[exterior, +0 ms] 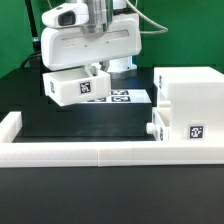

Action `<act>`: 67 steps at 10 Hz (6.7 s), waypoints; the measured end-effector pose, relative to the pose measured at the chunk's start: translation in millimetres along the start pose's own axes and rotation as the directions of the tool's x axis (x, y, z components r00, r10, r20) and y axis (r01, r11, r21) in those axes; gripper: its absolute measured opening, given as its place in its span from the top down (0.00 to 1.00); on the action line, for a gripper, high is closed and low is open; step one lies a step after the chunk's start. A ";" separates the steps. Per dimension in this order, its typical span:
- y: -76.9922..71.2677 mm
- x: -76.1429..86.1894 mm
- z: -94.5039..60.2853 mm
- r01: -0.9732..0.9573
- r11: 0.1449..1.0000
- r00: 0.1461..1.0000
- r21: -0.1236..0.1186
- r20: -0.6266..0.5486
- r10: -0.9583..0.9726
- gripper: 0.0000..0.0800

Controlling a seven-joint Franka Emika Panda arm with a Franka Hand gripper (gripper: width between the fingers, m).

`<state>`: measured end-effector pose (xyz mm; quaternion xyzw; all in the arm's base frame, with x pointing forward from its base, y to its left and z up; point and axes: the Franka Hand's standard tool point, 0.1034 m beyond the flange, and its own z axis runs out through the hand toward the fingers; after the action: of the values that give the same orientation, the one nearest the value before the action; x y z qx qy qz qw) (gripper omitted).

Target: Assemble drawer

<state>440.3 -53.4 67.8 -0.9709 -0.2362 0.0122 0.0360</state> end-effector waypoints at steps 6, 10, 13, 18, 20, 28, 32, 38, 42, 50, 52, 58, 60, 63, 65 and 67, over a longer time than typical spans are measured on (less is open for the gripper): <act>14.6 23.0 -14.5 0.529 0.848 0.849 -0.035 0.015 -0.528 0.95; 18.9 21.8 -13.4 0.741 0.670 0.671 -0.031 0.040 -0.740 0.94; 24.7 43.2 -11.7 0.787 0.617 0.618 -0.027 0.050 -0.785 0.94; 23.1 64.5 -10.8 0.823 0.567 0.568 -0.034 0.066 -0.820 0.94; 23.7 63.3 -8.8 0.835 0.549 0.550 -0.029 0.067 -0.833 0.94; 19.5 86.6 -6.0 0.868 0.493 0.496 -0.057 0.061 -0.866 0.94; 11.6 98.8 -0.2 0.880 0.472 0.474 -0.055 0.067 -0.878 0.94; 9.4 101.7 5.1 0.882 0.469 0.471 -0.050 0.064 -0.880 0.94; 5.2 105.4 4.6 0.878 0.476 0.479 -0.052 0.064 -0.876 0.94; 0.9 107.5 11.7 0.868 0.495 0.496 -0.041 0.062 -0.866 0.94; 0.2 107.8 11.8 0.867 0.496 0.498 -0.041 0.062 -0.865 0.94; -1.9 108.1 12.7 0.881 0.470 0.472 -0.043 0.074 -0.878 0.94; -2.5 108.4 12.9 0.885 0.463 0.465 -0.045 0.078 -0.882 0.94; -2.8 108.6 13.0 0.885 0.463 0.466 -0.046 0.078 -0.882 0.94; -4.2 109.3 13.5 0.885 0.463 0.466 -0.046 0.077 -0.882 0.94; -9.0 111.8 14.3 0.883 0.467 0.469 -0.045 0.077 -0.880 0.94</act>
Offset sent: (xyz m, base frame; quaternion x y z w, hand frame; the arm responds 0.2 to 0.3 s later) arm 0.0265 0.0025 0.0080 0.0021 0.0115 -0.2232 0.9747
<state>535.0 6.9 53.5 -0.7107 -0.7034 0.0033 -0.0058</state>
